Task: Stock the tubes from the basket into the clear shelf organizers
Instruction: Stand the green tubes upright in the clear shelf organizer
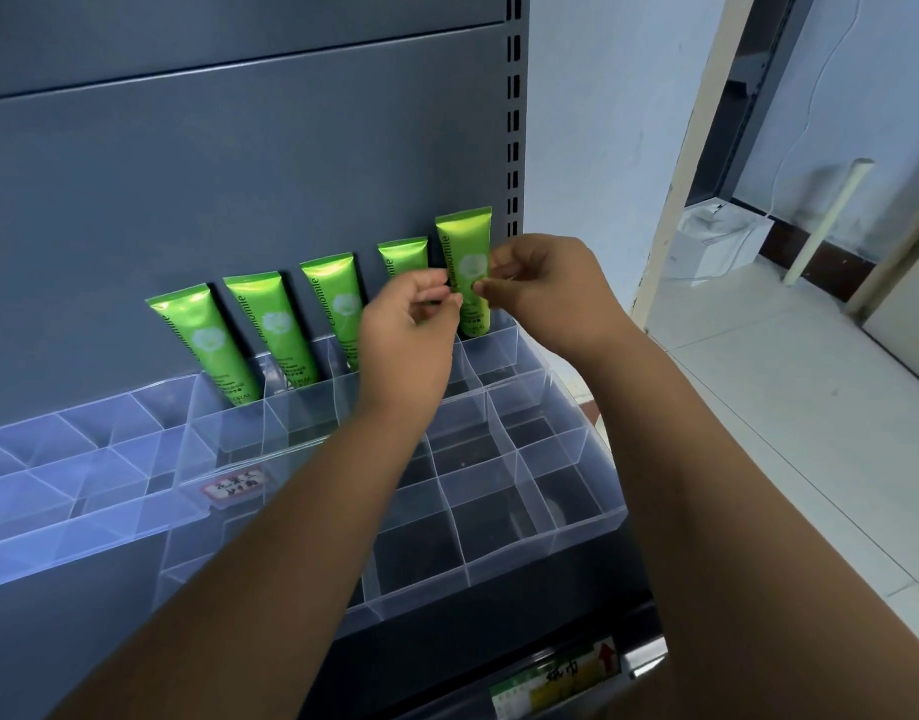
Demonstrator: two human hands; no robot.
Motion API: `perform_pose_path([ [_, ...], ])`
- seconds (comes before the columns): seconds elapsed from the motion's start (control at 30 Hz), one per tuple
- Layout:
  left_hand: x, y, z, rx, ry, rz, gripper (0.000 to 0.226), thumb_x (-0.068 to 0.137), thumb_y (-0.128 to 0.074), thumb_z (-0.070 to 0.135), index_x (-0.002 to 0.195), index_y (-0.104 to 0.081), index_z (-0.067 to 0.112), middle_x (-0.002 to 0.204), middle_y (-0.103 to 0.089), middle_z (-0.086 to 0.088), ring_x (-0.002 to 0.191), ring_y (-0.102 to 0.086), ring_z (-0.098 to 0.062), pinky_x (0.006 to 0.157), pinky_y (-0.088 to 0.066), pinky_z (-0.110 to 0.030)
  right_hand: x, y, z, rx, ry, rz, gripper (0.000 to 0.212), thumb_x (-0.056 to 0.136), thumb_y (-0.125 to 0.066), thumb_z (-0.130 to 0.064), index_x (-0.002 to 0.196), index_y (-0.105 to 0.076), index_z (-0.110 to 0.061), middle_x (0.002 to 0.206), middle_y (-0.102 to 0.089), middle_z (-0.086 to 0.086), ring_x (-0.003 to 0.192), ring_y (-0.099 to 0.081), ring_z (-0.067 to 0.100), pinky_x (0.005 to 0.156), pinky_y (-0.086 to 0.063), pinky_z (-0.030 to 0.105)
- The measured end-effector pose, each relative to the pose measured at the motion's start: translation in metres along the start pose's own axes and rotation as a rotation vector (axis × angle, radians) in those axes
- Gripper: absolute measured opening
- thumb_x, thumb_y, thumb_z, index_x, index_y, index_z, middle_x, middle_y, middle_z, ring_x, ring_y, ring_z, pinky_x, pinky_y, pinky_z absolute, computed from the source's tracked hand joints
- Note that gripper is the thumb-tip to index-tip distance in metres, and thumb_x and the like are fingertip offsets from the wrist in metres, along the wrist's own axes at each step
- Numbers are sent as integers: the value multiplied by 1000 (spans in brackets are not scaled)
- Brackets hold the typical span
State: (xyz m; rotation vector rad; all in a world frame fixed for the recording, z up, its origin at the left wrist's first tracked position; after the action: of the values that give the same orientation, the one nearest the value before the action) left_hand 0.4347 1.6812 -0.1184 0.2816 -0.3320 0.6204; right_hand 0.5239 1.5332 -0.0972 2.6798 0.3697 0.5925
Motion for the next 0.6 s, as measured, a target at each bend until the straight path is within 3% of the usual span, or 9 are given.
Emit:
perform_pose_path([
  [0.07,3,0,0,15,-19,16,20,92,-70,3,111,-71,11,93,-70,8,85,-66,4,80,-52,-11,0,-3,2,-18,-4,-25,10,82,-79,-12,87,-74,-19,76,-73,-7,69,-68,4,73,-58,31],
  [0.23,5,-2,-6,74,-48,12,19,91,-72,7,99,-71,24,91,-72,12,90,-70,-4,82,-54,-16,4,-4,9,-74,-22,-38,12,81,-80,-16,90,-73,-16,82,-74,-2,78,-72,12,81,-60,39],
  [0.37,7,-3,-13,102,-27,-16,22,91,-70,7,111,-75,15,96,-74,7,92,-70,-3,86,-55,-16,4,-2,10,-104,-18,-33,15,80,-78,-14,92,-73,-19,81,-75,-5,77,-72,10,82,-60,40],
  [0.6,0,-10,-12,170,-27,-81,35,92,-60,0,121,-73,15,104,-75,5,100,-69,-5,96,-55,-25,3,1,18,-175,-60,-32,13,78,-80,-15,86,-71,-18,79,-75,-3,77,-73,16,83,-60,44],
])
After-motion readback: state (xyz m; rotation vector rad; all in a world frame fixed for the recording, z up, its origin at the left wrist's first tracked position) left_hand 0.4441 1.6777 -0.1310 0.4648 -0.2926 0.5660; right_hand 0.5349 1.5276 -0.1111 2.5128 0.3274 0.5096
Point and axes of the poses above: each hand's wrist, its own x-axis towards the middle knuckle, its own y-axis out of the back of the hand, z = x × y, the point moved 8 cm from there along x, towards the middle knuckle
